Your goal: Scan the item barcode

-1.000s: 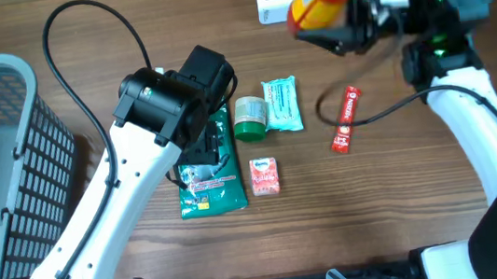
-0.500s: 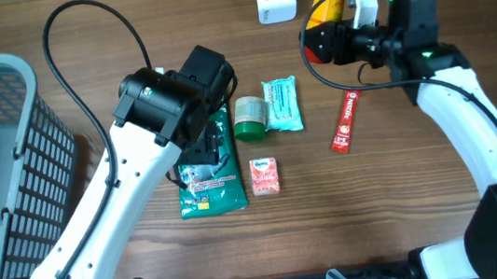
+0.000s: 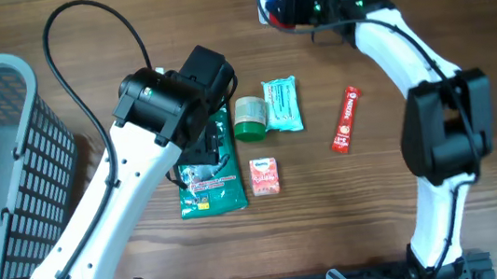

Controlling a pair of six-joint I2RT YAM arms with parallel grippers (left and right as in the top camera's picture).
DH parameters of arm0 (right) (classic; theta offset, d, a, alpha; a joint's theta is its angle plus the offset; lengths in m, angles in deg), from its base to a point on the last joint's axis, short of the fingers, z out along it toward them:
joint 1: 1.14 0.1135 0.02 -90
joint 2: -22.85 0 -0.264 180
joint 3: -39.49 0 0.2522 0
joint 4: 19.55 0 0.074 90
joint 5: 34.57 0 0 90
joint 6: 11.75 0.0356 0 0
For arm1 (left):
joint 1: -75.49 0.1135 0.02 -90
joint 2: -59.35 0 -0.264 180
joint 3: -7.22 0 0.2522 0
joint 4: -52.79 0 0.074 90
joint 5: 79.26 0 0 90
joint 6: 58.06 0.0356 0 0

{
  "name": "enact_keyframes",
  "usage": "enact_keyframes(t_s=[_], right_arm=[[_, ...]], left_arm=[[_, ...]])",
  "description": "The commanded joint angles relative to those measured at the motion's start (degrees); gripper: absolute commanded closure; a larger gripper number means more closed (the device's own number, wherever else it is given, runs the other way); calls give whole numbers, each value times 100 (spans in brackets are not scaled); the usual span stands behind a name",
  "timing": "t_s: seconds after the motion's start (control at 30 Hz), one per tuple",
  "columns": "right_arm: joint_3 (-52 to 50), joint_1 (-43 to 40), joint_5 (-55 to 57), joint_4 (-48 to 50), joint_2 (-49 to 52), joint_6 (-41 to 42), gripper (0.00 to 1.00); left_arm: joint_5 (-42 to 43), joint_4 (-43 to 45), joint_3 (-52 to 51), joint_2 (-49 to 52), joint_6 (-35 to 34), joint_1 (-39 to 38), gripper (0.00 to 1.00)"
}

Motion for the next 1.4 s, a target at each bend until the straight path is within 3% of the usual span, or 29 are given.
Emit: enact_keyframes(t_s=[0.0, 0.3, 0.5, 0.63, 0.73, 0.97, 1.23, 1.37], right_arm=[[627, -11, 57, 96, 426, 507, 61], [636, 37, -385, -68, 533, 479, 60], [638, -310, -400, -942, 304, 317, 63], [638, -1322, -317, -2017, -151, -321, 62], [636, -2052, 339, -2614, -216, -586, 58], [498, -3943, 3086, -3106, -197, -874, 57], [492, -5418, 3244, -2990, -2, -868, 57], [400, -5727, 3204, -3051, 236, -1147, 51]], left_arm=[[-96, -7, -9, -109, -96, 20, 0], [-96, -7, -9, -109, -96, 20, 0], [-96, -7, -9, -109, -96, 20, 0], [-96, -7, -9, -109, -96, 20, 0], [-96, -7, -9, -109, -98, 20, 0], [-96, -7, -9, -109, -98, 20, 0], [-96, -7, -9, -109, -96, 20, 0], [-96, -7, -9, -109, -96, 20, 0]])
